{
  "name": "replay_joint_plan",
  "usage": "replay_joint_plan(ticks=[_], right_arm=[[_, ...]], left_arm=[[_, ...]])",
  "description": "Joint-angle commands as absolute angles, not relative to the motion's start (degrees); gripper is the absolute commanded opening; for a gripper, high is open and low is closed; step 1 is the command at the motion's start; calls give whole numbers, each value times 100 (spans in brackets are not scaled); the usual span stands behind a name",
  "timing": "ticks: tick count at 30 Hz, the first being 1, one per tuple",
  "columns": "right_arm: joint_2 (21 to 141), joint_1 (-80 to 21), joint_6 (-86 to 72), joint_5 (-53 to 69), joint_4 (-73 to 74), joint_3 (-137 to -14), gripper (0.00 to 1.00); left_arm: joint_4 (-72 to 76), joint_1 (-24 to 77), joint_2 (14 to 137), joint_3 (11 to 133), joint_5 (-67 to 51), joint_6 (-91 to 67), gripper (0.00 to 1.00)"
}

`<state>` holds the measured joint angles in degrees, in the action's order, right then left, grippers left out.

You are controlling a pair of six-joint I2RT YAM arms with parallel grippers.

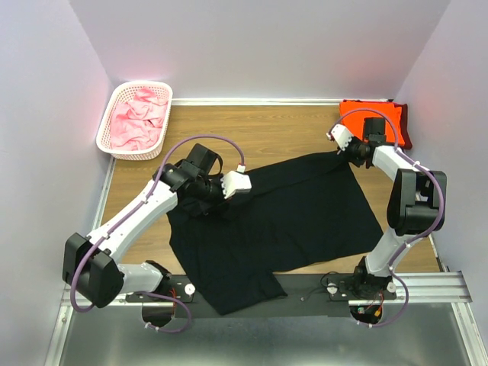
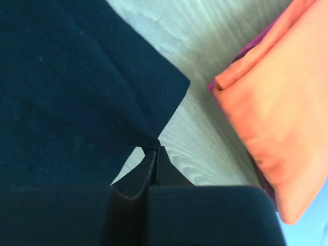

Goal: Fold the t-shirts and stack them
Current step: Fold the tshirt

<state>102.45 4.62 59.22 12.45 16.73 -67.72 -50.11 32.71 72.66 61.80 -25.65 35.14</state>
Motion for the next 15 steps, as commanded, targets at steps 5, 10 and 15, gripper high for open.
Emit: replay_joint_plan(ticks=[5, 10, 15], right_arm=[[10345, 510, 6012, 994, 1915, -6750, 10], [10134, 510, 5977, 1054, 2214, -6829, 56], [9949, 510, 5810, 1248, 2540, -7101, 59]], left_arm=[[-5317, 3305, 7225, 6073, -2874, 3779, 35], [-5379, 3200, 7031, 6319, -2900, 3770, 59], [-5511, 2410, 7084, 6486, -3111, 3981, 59]])
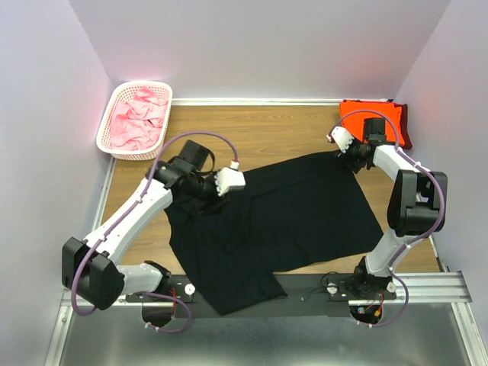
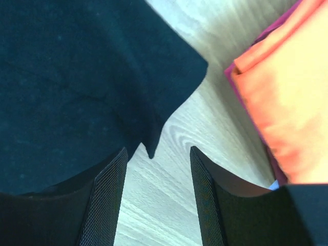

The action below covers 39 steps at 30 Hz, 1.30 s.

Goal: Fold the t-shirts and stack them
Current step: Fold the tshirt

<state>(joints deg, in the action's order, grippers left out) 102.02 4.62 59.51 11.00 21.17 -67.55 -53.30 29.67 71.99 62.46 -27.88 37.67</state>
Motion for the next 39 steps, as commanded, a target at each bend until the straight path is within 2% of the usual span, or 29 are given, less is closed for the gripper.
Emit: replay_joint_plan(ticks=[1, 11, 15, 20, 27, 31, 35, 39], right_arm=[[9967, 510, 5801, 1265, 2592, -7145, 59], [10494, 378, 5643, 1397, 3217, -7559, 49], [10573, 211, 5441, 1406, 3261, -7488, 47], [10880, 44, 5168, 1345, 3331, -7418, 47], [11232, 18, 5010, 1125, 3340, -7427, 47], [11504, 9, 4747, 1151, 3366, -7655, 47], [11374, 9, 4448, 1423, 3612, -8041, 47], [10899, 9, 4429, 1398, 3744, -8086, 47]], left_arm=[[-5493, 2234, 7119, 6486, -3103, 4025, 59], [-4088, 1767, 7742, 5722, -1662, 3559, 56], [-3903, 1460, 8628, 5774, -1222, 3472, 48], [-3666, 1240, 9735, 5932, -905, 3507, 47], [-3463, 730, 10949, 6872, -695, 3507, 43], [-3638, 571, 11486, 7900, -703, 3516, 43], [-4024, 492, 11532, 8595, -1133, 3542, 45], [-4490, 404, 10952, 8771, -1563, 3542, 51]])
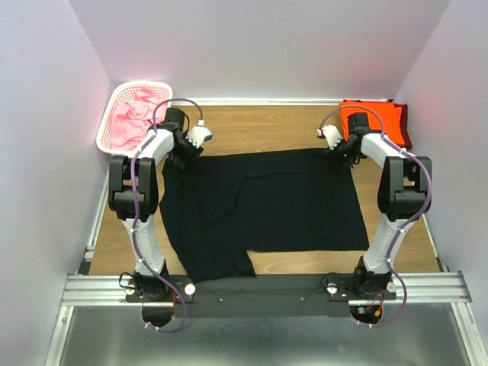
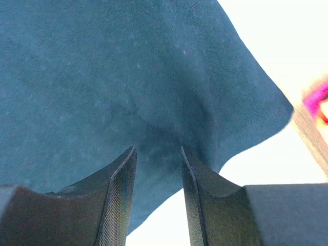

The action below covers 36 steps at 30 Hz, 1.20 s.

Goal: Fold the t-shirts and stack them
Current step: Fold the tshirt

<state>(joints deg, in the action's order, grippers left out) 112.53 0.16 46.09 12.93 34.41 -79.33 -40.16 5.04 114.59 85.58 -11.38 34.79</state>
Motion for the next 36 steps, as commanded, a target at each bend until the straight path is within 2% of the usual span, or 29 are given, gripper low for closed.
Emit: replay_joint_plan(ticks=[1, 6, 16, 25, 36], right_arm=[[10829, 9, 4482, 1310, 3744, -8077, 47], [10740, 17, 4763, 976, 3771, -8059, 47], [11241, 79, 5256, 378, 3762, -8332, 50], [11338, 105, 5607, 167, 3762, -8236, 50], [11426, 123, 5748, 88, 3744, -8139, 46]], left_arm=[[-4535, 387, 10847, 8702, -1756, 3464, 52], [-4658, 325, 10284, 8122, -2153, 3156, 54], [-4491, 229, 10072, 7410, -2575, 2839, 57], [-4430, -104, 10098, 7199, -2592, 2497, 59], [-4412, -378, 10538, 7339, -3066, 2320, 55]])
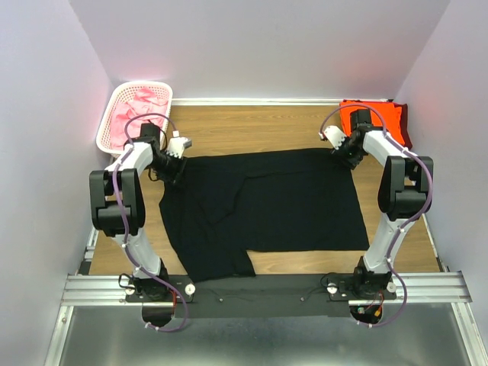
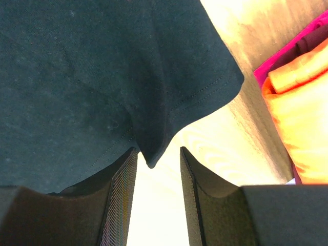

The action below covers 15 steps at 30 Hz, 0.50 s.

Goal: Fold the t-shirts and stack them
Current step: Fold the tshirt

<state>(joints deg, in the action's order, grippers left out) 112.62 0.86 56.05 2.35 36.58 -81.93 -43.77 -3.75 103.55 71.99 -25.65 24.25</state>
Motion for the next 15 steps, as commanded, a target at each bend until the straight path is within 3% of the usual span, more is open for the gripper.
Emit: replay_joint_plan(ticks=[1, 8, 15], right_arm=[[11434, 132, 5765, 70, 3744, -8130, 46], [11408, 141, 5827, 35, 3744, -8095, 46], [11470, 149, 5871, 35, 3735, -8130, 46]], left_arm=[[-4473, -378, 10521, 7382, -3207, 2503, 52], [-5017, 304, 9853, 7129, -3498, 3427, 48], [-4852, 1440, 9387, 6145, -2699, 3613, 56]])
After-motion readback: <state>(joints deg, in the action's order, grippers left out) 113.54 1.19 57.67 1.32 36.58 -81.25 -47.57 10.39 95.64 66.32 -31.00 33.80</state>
